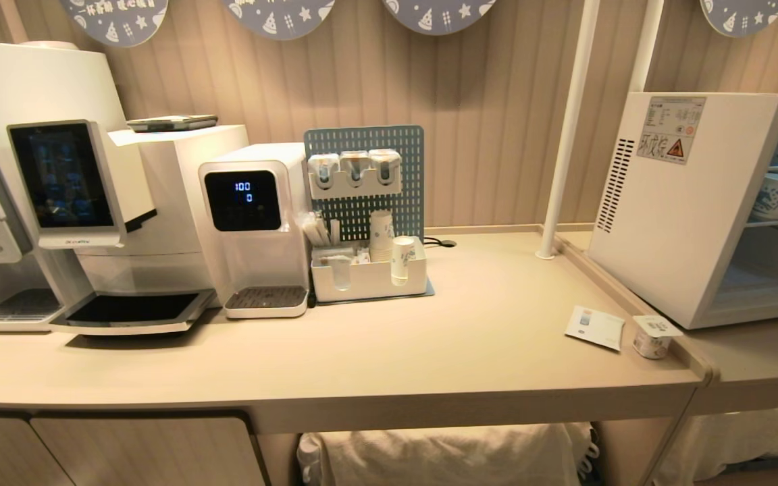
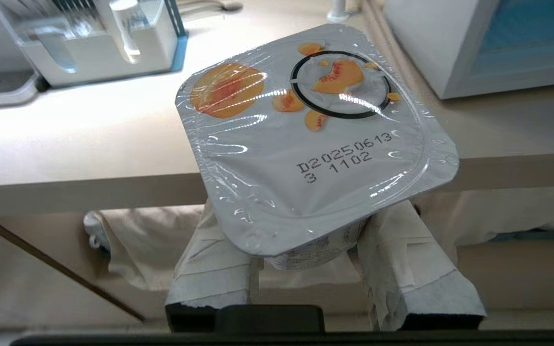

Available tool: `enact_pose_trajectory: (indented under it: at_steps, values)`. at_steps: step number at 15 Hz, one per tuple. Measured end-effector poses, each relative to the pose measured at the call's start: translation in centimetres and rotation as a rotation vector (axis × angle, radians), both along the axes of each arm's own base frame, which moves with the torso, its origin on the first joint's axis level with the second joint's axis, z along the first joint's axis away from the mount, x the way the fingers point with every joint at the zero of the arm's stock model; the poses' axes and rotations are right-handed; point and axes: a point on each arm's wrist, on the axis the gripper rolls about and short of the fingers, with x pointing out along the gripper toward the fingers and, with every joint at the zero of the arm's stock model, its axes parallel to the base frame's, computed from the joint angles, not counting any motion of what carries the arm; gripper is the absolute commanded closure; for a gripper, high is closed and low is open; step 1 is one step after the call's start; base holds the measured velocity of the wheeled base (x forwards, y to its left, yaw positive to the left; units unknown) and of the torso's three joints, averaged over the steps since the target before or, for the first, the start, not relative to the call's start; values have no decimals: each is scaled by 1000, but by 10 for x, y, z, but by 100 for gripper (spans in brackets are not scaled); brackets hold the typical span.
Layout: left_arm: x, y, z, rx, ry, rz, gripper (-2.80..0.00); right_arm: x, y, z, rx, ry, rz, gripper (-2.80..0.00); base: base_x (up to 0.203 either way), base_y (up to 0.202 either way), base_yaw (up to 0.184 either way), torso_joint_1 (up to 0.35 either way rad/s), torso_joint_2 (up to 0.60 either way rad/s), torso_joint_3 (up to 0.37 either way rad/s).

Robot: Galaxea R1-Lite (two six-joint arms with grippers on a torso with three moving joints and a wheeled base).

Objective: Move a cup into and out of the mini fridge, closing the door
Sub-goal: Place the yoghurt on the table

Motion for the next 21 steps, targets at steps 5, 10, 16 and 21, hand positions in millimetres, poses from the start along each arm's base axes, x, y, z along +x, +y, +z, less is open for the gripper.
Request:
enact_pose_trajectory:
  at_steps: [5, 10, 16, 21]
  values:
    - [0, 0, 0, -3, 0, 0, 0, 121, 11, -48, -21, 123, 18, 0, 0, 0, 0, 0, 0, 0]
    - [0, 0, 0, -6, 0, 0, 0, 221, 34, -126, -49, 124, -55, 0, 0, 0, 0, 0, 0, 0]
    - [0, 0, 0, -7, 0, 2, 0, 321, 57, -193, -72, 85, -128, 0, 0, 0, 0, 0, 0, 0]
    - [0, 0, 0, -8, 0, 2, 0, 340, 59, -221, -117, 212, -138, 0, 0, 0, 0, 0, 0, 0]
